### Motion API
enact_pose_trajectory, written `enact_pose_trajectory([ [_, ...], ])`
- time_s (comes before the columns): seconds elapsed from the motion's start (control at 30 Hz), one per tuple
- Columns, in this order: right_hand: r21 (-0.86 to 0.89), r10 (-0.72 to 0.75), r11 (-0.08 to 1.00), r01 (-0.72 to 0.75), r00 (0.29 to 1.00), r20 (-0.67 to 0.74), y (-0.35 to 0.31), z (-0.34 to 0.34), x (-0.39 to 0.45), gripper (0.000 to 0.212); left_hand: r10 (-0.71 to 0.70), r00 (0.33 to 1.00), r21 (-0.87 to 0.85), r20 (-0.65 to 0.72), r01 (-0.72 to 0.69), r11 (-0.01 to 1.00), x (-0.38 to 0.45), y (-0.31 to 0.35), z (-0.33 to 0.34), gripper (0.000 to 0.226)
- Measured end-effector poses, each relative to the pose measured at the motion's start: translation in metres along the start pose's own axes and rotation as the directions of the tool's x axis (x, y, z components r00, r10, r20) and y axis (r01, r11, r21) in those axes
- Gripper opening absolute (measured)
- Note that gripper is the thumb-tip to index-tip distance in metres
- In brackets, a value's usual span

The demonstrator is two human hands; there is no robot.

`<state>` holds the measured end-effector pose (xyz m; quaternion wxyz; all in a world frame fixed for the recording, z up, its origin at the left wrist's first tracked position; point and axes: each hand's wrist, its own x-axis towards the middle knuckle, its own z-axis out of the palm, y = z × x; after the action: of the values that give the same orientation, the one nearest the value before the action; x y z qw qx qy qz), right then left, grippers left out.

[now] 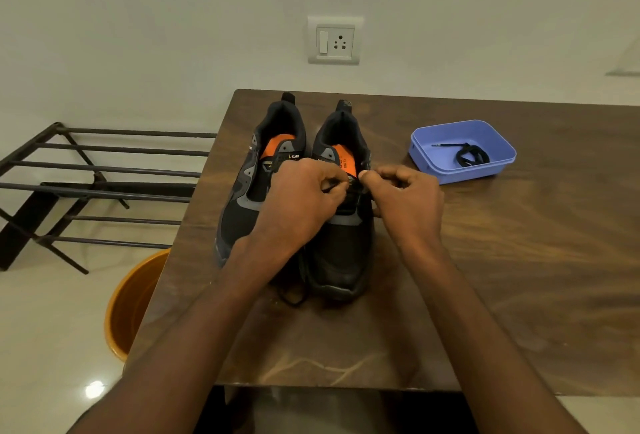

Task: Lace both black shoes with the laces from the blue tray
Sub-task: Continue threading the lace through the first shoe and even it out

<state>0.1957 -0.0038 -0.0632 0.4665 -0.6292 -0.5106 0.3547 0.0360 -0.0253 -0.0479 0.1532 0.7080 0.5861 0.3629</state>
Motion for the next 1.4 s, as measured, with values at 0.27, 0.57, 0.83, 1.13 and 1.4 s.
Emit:
enact_pose_trajectory([
  [0.27, 0.132, 0.137, 0.979, -0.152, 0.984, 0.116, 0.001, -0.008, -0.001, 0.023, -0.024, 0.995, -0.029, 0.097, 0.027, 0.999, 0.006, -0.003, 0.002, 0.016],
  [0.57, 0.141, 0.138, 0.976, -0.168, 0.970, 0.201, -0.003, -0.010, -0.006, 0.004, -0.139, 0.990, 0.083, 0.023, 0.137, 0.987, 0.001, 0.004, 0.006, 0.012],
  [0.83, 0.157, 0.176, 0.965, -0.212, 0.960, 0.217, -0.005, -0.011, -0.009, 0.009, -0.162, 0.982, 0.153, -0.100, 0.176, 0.972, -0.005, 0.013, 0.014, 0.008],
  [1.13, 0.199, 0.153, 0.958, -0.205, 0.956, 0.249, -0.006, -0.018, -0.010, 0.012, -0.041, 0.999, 0.360, 0.019, 0.032, 0.932, -0.009, 0.014, -0.002, 0.021],
  [1.4, -0.019, -0.006, 1.000, 0.010, 0.980, 0.198, -0.004, -0.007, -0.012, 0.006, -0.239, 0.971, 0.289, 0.008, 0.226, 0.930, -0.005, -0.010, -0.022, 0.026],
])
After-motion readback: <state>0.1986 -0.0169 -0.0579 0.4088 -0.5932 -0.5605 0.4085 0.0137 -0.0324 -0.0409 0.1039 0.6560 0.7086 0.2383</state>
